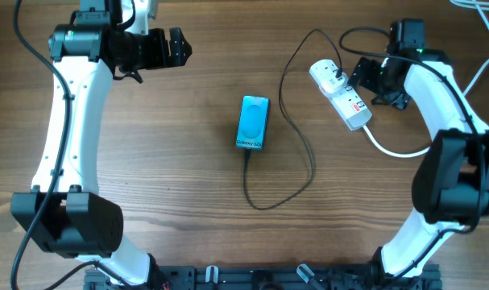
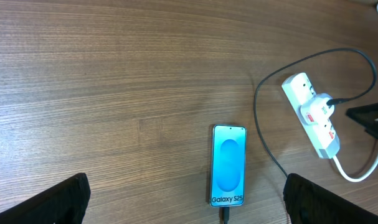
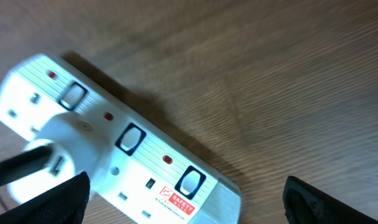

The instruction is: Plug charger to phone and switch on socket

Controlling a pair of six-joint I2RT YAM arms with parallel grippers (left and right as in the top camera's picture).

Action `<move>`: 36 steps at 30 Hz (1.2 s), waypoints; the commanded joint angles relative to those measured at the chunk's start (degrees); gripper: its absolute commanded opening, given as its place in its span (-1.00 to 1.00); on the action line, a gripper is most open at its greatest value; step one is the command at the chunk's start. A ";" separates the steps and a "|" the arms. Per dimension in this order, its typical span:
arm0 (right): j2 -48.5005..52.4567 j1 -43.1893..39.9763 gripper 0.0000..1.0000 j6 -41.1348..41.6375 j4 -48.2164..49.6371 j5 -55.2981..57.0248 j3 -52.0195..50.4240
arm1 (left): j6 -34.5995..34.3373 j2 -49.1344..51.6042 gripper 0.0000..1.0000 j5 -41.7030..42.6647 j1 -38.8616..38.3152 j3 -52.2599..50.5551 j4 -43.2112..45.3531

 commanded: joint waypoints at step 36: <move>9.46 -0.76 1.00 -1.16 2.40 -5.16 0.42 | 0.48 0.13 1.00 -0.50 0.26 -0.22 0.15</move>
